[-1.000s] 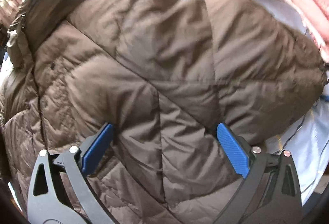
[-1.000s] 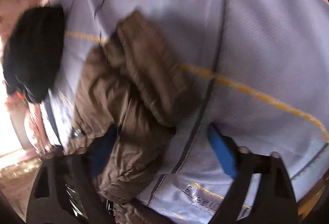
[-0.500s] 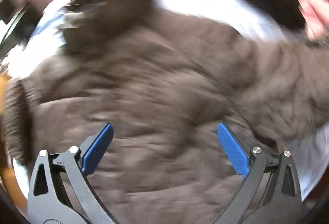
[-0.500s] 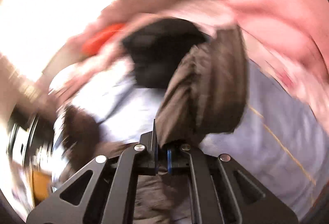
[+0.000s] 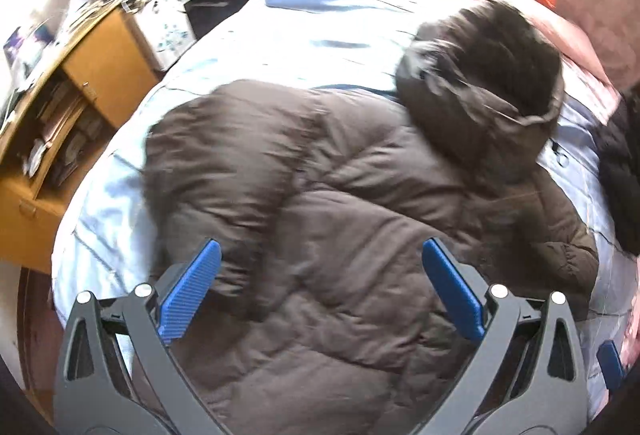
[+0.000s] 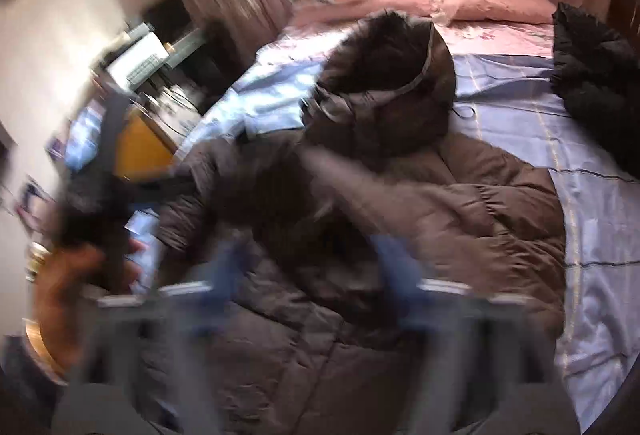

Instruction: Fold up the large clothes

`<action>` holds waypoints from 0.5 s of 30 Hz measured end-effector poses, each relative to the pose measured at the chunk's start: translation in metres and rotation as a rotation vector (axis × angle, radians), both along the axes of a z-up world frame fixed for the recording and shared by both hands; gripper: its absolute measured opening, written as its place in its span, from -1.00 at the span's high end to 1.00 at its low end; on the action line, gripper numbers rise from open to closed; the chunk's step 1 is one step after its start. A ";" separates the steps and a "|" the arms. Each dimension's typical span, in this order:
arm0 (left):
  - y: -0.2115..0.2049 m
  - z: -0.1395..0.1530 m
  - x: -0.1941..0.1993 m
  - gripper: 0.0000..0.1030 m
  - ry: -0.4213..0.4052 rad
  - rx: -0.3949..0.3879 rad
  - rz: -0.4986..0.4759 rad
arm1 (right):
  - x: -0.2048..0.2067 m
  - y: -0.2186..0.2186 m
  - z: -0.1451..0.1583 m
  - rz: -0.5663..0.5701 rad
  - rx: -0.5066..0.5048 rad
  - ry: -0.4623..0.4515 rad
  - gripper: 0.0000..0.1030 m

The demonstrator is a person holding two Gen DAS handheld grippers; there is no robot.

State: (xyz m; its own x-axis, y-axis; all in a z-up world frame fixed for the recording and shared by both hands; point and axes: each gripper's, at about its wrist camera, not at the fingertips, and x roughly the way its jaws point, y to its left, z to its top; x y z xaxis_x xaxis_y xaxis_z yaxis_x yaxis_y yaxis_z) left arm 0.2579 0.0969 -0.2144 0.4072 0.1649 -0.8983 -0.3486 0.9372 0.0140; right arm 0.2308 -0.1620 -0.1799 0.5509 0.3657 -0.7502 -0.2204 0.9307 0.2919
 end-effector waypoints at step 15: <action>-0.094 -0.085 0.001 -0.96 0.212 -0.060 -0.328 | -0.009 -0.150 -0.139 -0.414 0.130 0.389 0.05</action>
State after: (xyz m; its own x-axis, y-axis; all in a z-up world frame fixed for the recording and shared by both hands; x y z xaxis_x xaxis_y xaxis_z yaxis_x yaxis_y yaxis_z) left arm 0.2584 0.0029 -0.2992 0.2338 0.0013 -0.9723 -0.0255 0.9997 -0.0048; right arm 0.2216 -0.3121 -0.3192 0.3605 0.2810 -0.8895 0.3002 0.8679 0.3958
